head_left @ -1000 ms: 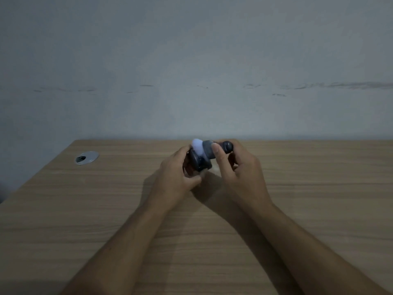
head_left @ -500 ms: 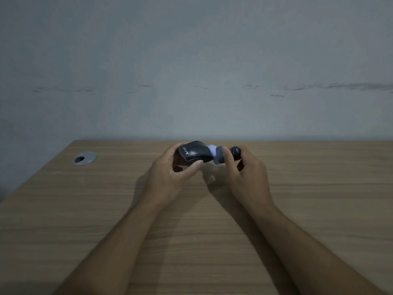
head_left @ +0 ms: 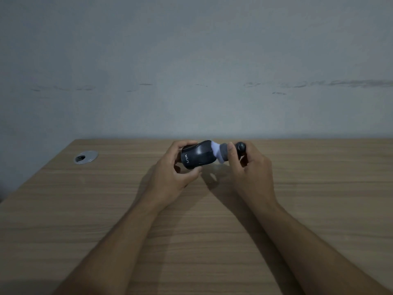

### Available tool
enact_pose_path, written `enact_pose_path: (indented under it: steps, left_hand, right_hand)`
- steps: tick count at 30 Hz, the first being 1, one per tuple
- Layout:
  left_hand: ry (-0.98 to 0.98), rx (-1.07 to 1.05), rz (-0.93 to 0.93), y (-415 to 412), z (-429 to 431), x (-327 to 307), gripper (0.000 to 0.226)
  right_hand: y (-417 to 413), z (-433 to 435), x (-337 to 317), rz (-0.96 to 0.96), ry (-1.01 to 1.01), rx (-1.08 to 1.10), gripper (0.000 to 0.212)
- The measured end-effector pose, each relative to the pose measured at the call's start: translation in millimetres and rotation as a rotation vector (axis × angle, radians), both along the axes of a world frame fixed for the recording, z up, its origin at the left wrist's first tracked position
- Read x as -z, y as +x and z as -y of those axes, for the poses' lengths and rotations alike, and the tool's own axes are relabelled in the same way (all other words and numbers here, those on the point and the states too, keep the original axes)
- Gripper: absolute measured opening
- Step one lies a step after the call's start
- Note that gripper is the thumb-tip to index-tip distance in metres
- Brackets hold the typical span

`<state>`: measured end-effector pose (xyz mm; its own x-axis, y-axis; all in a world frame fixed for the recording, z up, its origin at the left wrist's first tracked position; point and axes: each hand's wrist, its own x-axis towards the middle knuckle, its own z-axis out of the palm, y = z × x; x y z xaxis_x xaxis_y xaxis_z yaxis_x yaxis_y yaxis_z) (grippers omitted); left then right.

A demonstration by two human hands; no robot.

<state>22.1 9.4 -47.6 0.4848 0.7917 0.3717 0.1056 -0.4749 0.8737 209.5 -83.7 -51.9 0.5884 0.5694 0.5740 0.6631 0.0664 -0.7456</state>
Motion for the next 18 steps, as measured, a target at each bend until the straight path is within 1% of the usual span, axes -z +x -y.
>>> enact_pose_path:
  steps: [4, 8, 11, 13, 15, 18]
  left_hand:
    - [0.039, -0.013, -0.054, -1.1, 2.7, -2.2, 0.061]
    - [0.063, -0.073, -0.071, -1.3, 1.6, -2.0, 0.06]
    - [0.049, -0.128, -0.082, -1.5, 1.1, -2.2, 0.057]
    - [0.034, -0.197, -0.105, -1.3, 4.8, -6.4, 0.05]
    - [0.036, -0.291, -0.155, -0.7, 7.2, -6.5, 0.045]
    - [0.033, -0.395, -0.227, -1.4, 4.2, -2.8, 0.045]
  right_hand:
    - [-4.6, 4.2, -6.7, 0.033, 0.061, -0.057, 0.016]
    - [-14.6, 6.9, -10.4, 0.129, 0.102, -0.178, 0.018]
    - [-17.4, 5.7, -6.0, 0.15, 0.082, -0.196, 0.019]
    - [-13.1, 3.8, -1.8, 0.109, 0.049, -0.158, 0.021]
    - [-3.6, 1.9, 3.7, 0.13, -0.014, -0.09, 0.018]
    - [9.7, 1.7, 10.1, 0.193, -0.268, -0.009, 0.036]
